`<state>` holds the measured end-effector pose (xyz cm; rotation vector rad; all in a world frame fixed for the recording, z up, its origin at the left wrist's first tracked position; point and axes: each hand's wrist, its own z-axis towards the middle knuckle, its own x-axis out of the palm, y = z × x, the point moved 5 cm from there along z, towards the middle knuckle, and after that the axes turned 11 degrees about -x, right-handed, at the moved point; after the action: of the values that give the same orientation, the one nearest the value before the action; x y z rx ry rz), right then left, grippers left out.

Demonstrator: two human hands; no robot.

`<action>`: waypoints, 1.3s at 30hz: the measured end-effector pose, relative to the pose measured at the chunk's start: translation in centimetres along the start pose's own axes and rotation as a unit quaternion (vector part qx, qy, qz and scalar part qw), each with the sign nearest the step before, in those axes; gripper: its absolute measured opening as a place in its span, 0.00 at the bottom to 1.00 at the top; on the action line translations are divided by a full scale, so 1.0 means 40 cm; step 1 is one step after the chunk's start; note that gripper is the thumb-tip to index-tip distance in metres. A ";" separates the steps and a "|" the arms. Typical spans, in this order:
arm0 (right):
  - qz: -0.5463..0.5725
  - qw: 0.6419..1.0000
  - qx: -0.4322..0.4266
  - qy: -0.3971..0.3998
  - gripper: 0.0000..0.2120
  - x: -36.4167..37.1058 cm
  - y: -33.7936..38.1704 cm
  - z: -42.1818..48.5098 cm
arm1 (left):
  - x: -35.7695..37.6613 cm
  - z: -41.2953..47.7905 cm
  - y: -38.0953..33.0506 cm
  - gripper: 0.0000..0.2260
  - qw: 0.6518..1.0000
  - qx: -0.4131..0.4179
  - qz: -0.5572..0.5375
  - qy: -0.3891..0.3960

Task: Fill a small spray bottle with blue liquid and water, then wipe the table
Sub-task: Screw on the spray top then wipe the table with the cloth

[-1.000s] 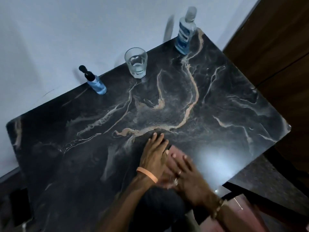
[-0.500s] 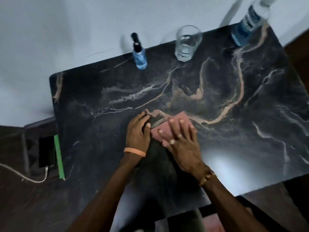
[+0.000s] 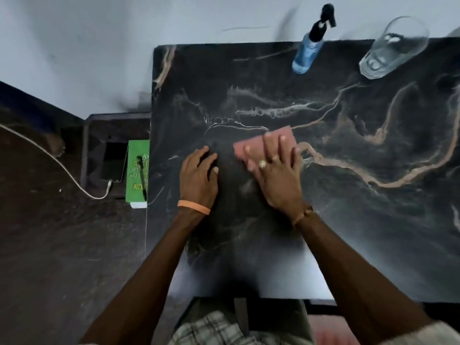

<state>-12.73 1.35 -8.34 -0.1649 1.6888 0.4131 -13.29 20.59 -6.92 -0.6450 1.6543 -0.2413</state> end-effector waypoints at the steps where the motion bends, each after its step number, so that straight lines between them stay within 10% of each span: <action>1: 0.020 0.998 0.055 0.001 0.22 -0.006 0.002 0.035 | -0.008 0.007 0.012 0.15 1.000 -0.010 0.003 -0.006; 8: -0.075 0.963 -0.248 0.076 0.23 0.032 0.200 0.056 | -0.048 0.018 0.073 0.18 0.998 -0.057 -0.001 -0.019; 16: 0.016 0.984 0.177 0.013 0.27 -0.039 -0.067 -0.111 | 0.051 -0.042 -0.147 0.20 0.986 0.108 0.022 0.125; 22: -0.059 0.991 -0.080 0.093 0.25 0.041 0.090 -0.495 | 0.152 -0.189 -0.275 0.15 0.944 0.256 0.061 0.201; 29: 0.047 0.895 0.442 -0.015 0.22 -0.034 -0.112 -0.622 | 0.184 -0.233 -0.318 0.15 0.931 0.279 0.086 0.221; 36: 0.016 0.992 0.122 0.040 0.23 0.009 0.038 -0.498 | 0.227 -0.231 -0.347 0.15 0.933 0.253 0.096 0.238; 39: -0.033 0.978 0.205 0.022 0.23 -0.055 -0.193 -0.483 | 0.240 -0.222 -0.382 0.15 0.928 0.263 0.110 0.242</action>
<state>-27.63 -13.03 -5.43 0.0746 1.7700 0.0051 -18.21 1.15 -5.60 0.0196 1.9987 -0.6946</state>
